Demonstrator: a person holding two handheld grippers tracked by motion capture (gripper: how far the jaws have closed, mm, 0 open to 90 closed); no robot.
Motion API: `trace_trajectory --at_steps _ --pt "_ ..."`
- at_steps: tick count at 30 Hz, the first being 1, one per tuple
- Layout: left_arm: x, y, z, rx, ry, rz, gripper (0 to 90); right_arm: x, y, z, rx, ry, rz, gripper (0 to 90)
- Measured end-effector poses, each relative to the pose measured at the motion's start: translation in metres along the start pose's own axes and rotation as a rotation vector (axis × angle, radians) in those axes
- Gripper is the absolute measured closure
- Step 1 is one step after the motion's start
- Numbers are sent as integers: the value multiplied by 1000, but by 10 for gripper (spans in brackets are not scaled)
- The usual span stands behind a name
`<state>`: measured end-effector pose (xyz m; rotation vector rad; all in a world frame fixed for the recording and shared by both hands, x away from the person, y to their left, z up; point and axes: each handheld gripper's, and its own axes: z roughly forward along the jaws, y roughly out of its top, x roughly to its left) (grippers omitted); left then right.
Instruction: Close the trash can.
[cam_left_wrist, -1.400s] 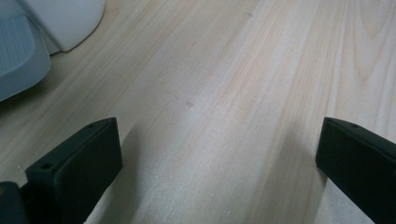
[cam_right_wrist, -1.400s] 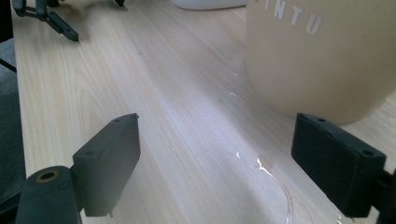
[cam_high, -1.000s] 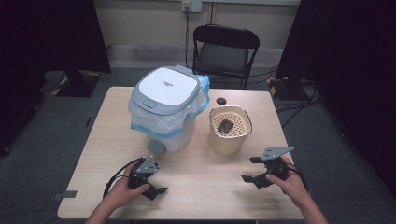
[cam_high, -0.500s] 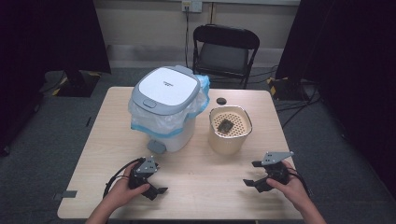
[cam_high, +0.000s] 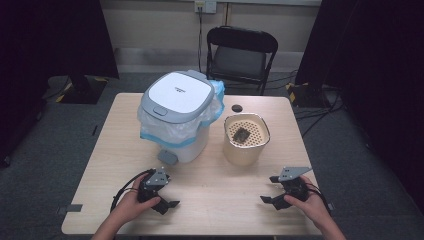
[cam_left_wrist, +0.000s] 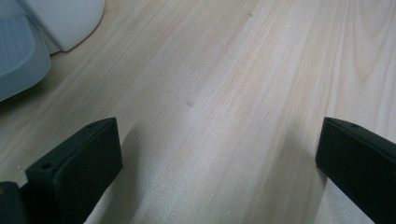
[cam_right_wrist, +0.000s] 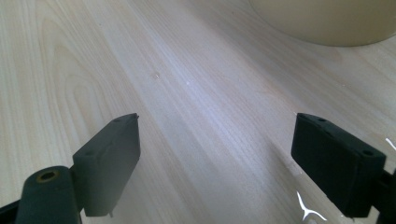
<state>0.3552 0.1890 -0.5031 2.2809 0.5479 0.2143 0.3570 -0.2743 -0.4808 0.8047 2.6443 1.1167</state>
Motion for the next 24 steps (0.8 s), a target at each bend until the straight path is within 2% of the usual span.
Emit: trace_trajectory --at_steps 7,13,20,24 --pt "0 0 0 0 0 -1 0 1 -3 3 15 -2 -3 149" --pt "0 0 0 -1 0 -1 0 2 -6 5 27 -11 -27 149" --pt "0 0 0 -1 0 -1 0 3 -9 7 24 -8 -31 148" --pt "0 0 0 -1 0 -1 0 3 -10 8 21 -5 -50 146"
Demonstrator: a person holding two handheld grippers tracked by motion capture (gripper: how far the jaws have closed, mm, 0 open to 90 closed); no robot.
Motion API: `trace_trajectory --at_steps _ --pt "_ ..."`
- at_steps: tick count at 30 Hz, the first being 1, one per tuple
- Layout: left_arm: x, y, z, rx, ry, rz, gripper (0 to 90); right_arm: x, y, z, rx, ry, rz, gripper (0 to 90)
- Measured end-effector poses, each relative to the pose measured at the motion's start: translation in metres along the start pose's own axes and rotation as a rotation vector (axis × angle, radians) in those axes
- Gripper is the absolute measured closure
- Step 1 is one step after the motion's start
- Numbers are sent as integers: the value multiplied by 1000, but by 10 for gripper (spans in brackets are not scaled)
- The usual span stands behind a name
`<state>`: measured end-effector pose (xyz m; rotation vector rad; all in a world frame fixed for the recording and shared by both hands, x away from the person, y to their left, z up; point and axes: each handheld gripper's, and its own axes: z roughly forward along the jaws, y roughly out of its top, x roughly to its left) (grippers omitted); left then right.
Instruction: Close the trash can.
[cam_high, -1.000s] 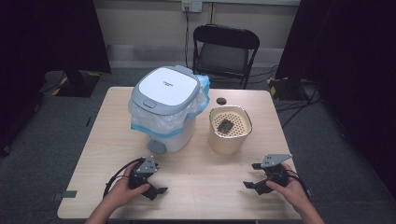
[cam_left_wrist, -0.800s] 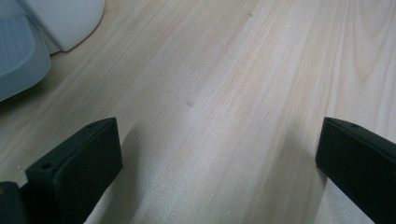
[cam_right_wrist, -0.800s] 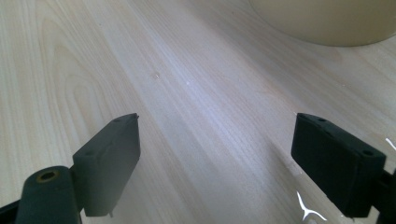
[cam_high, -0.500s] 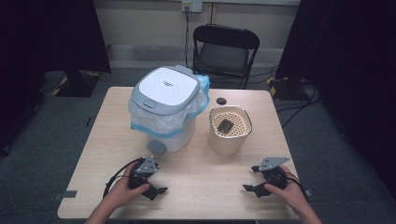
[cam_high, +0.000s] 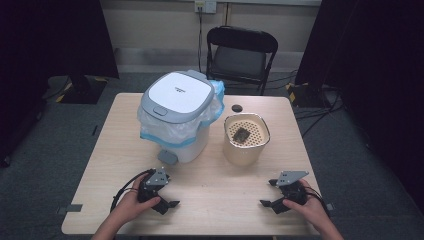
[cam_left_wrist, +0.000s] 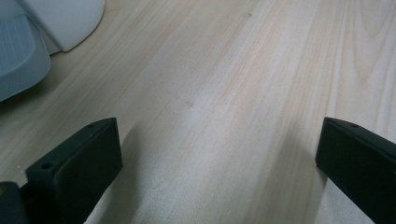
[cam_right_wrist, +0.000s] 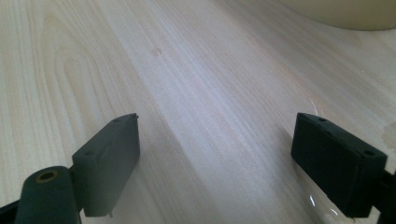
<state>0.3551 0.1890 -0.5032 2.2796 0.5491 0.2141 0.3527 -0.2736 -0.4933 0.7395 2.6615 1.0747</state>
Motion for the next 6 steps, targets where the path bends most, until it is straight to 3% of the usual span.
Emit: trace_trajectory --at_steps 6 --pt "0 0 0 0 0 1 0 1 -3 0 -17 -12 -17 141"
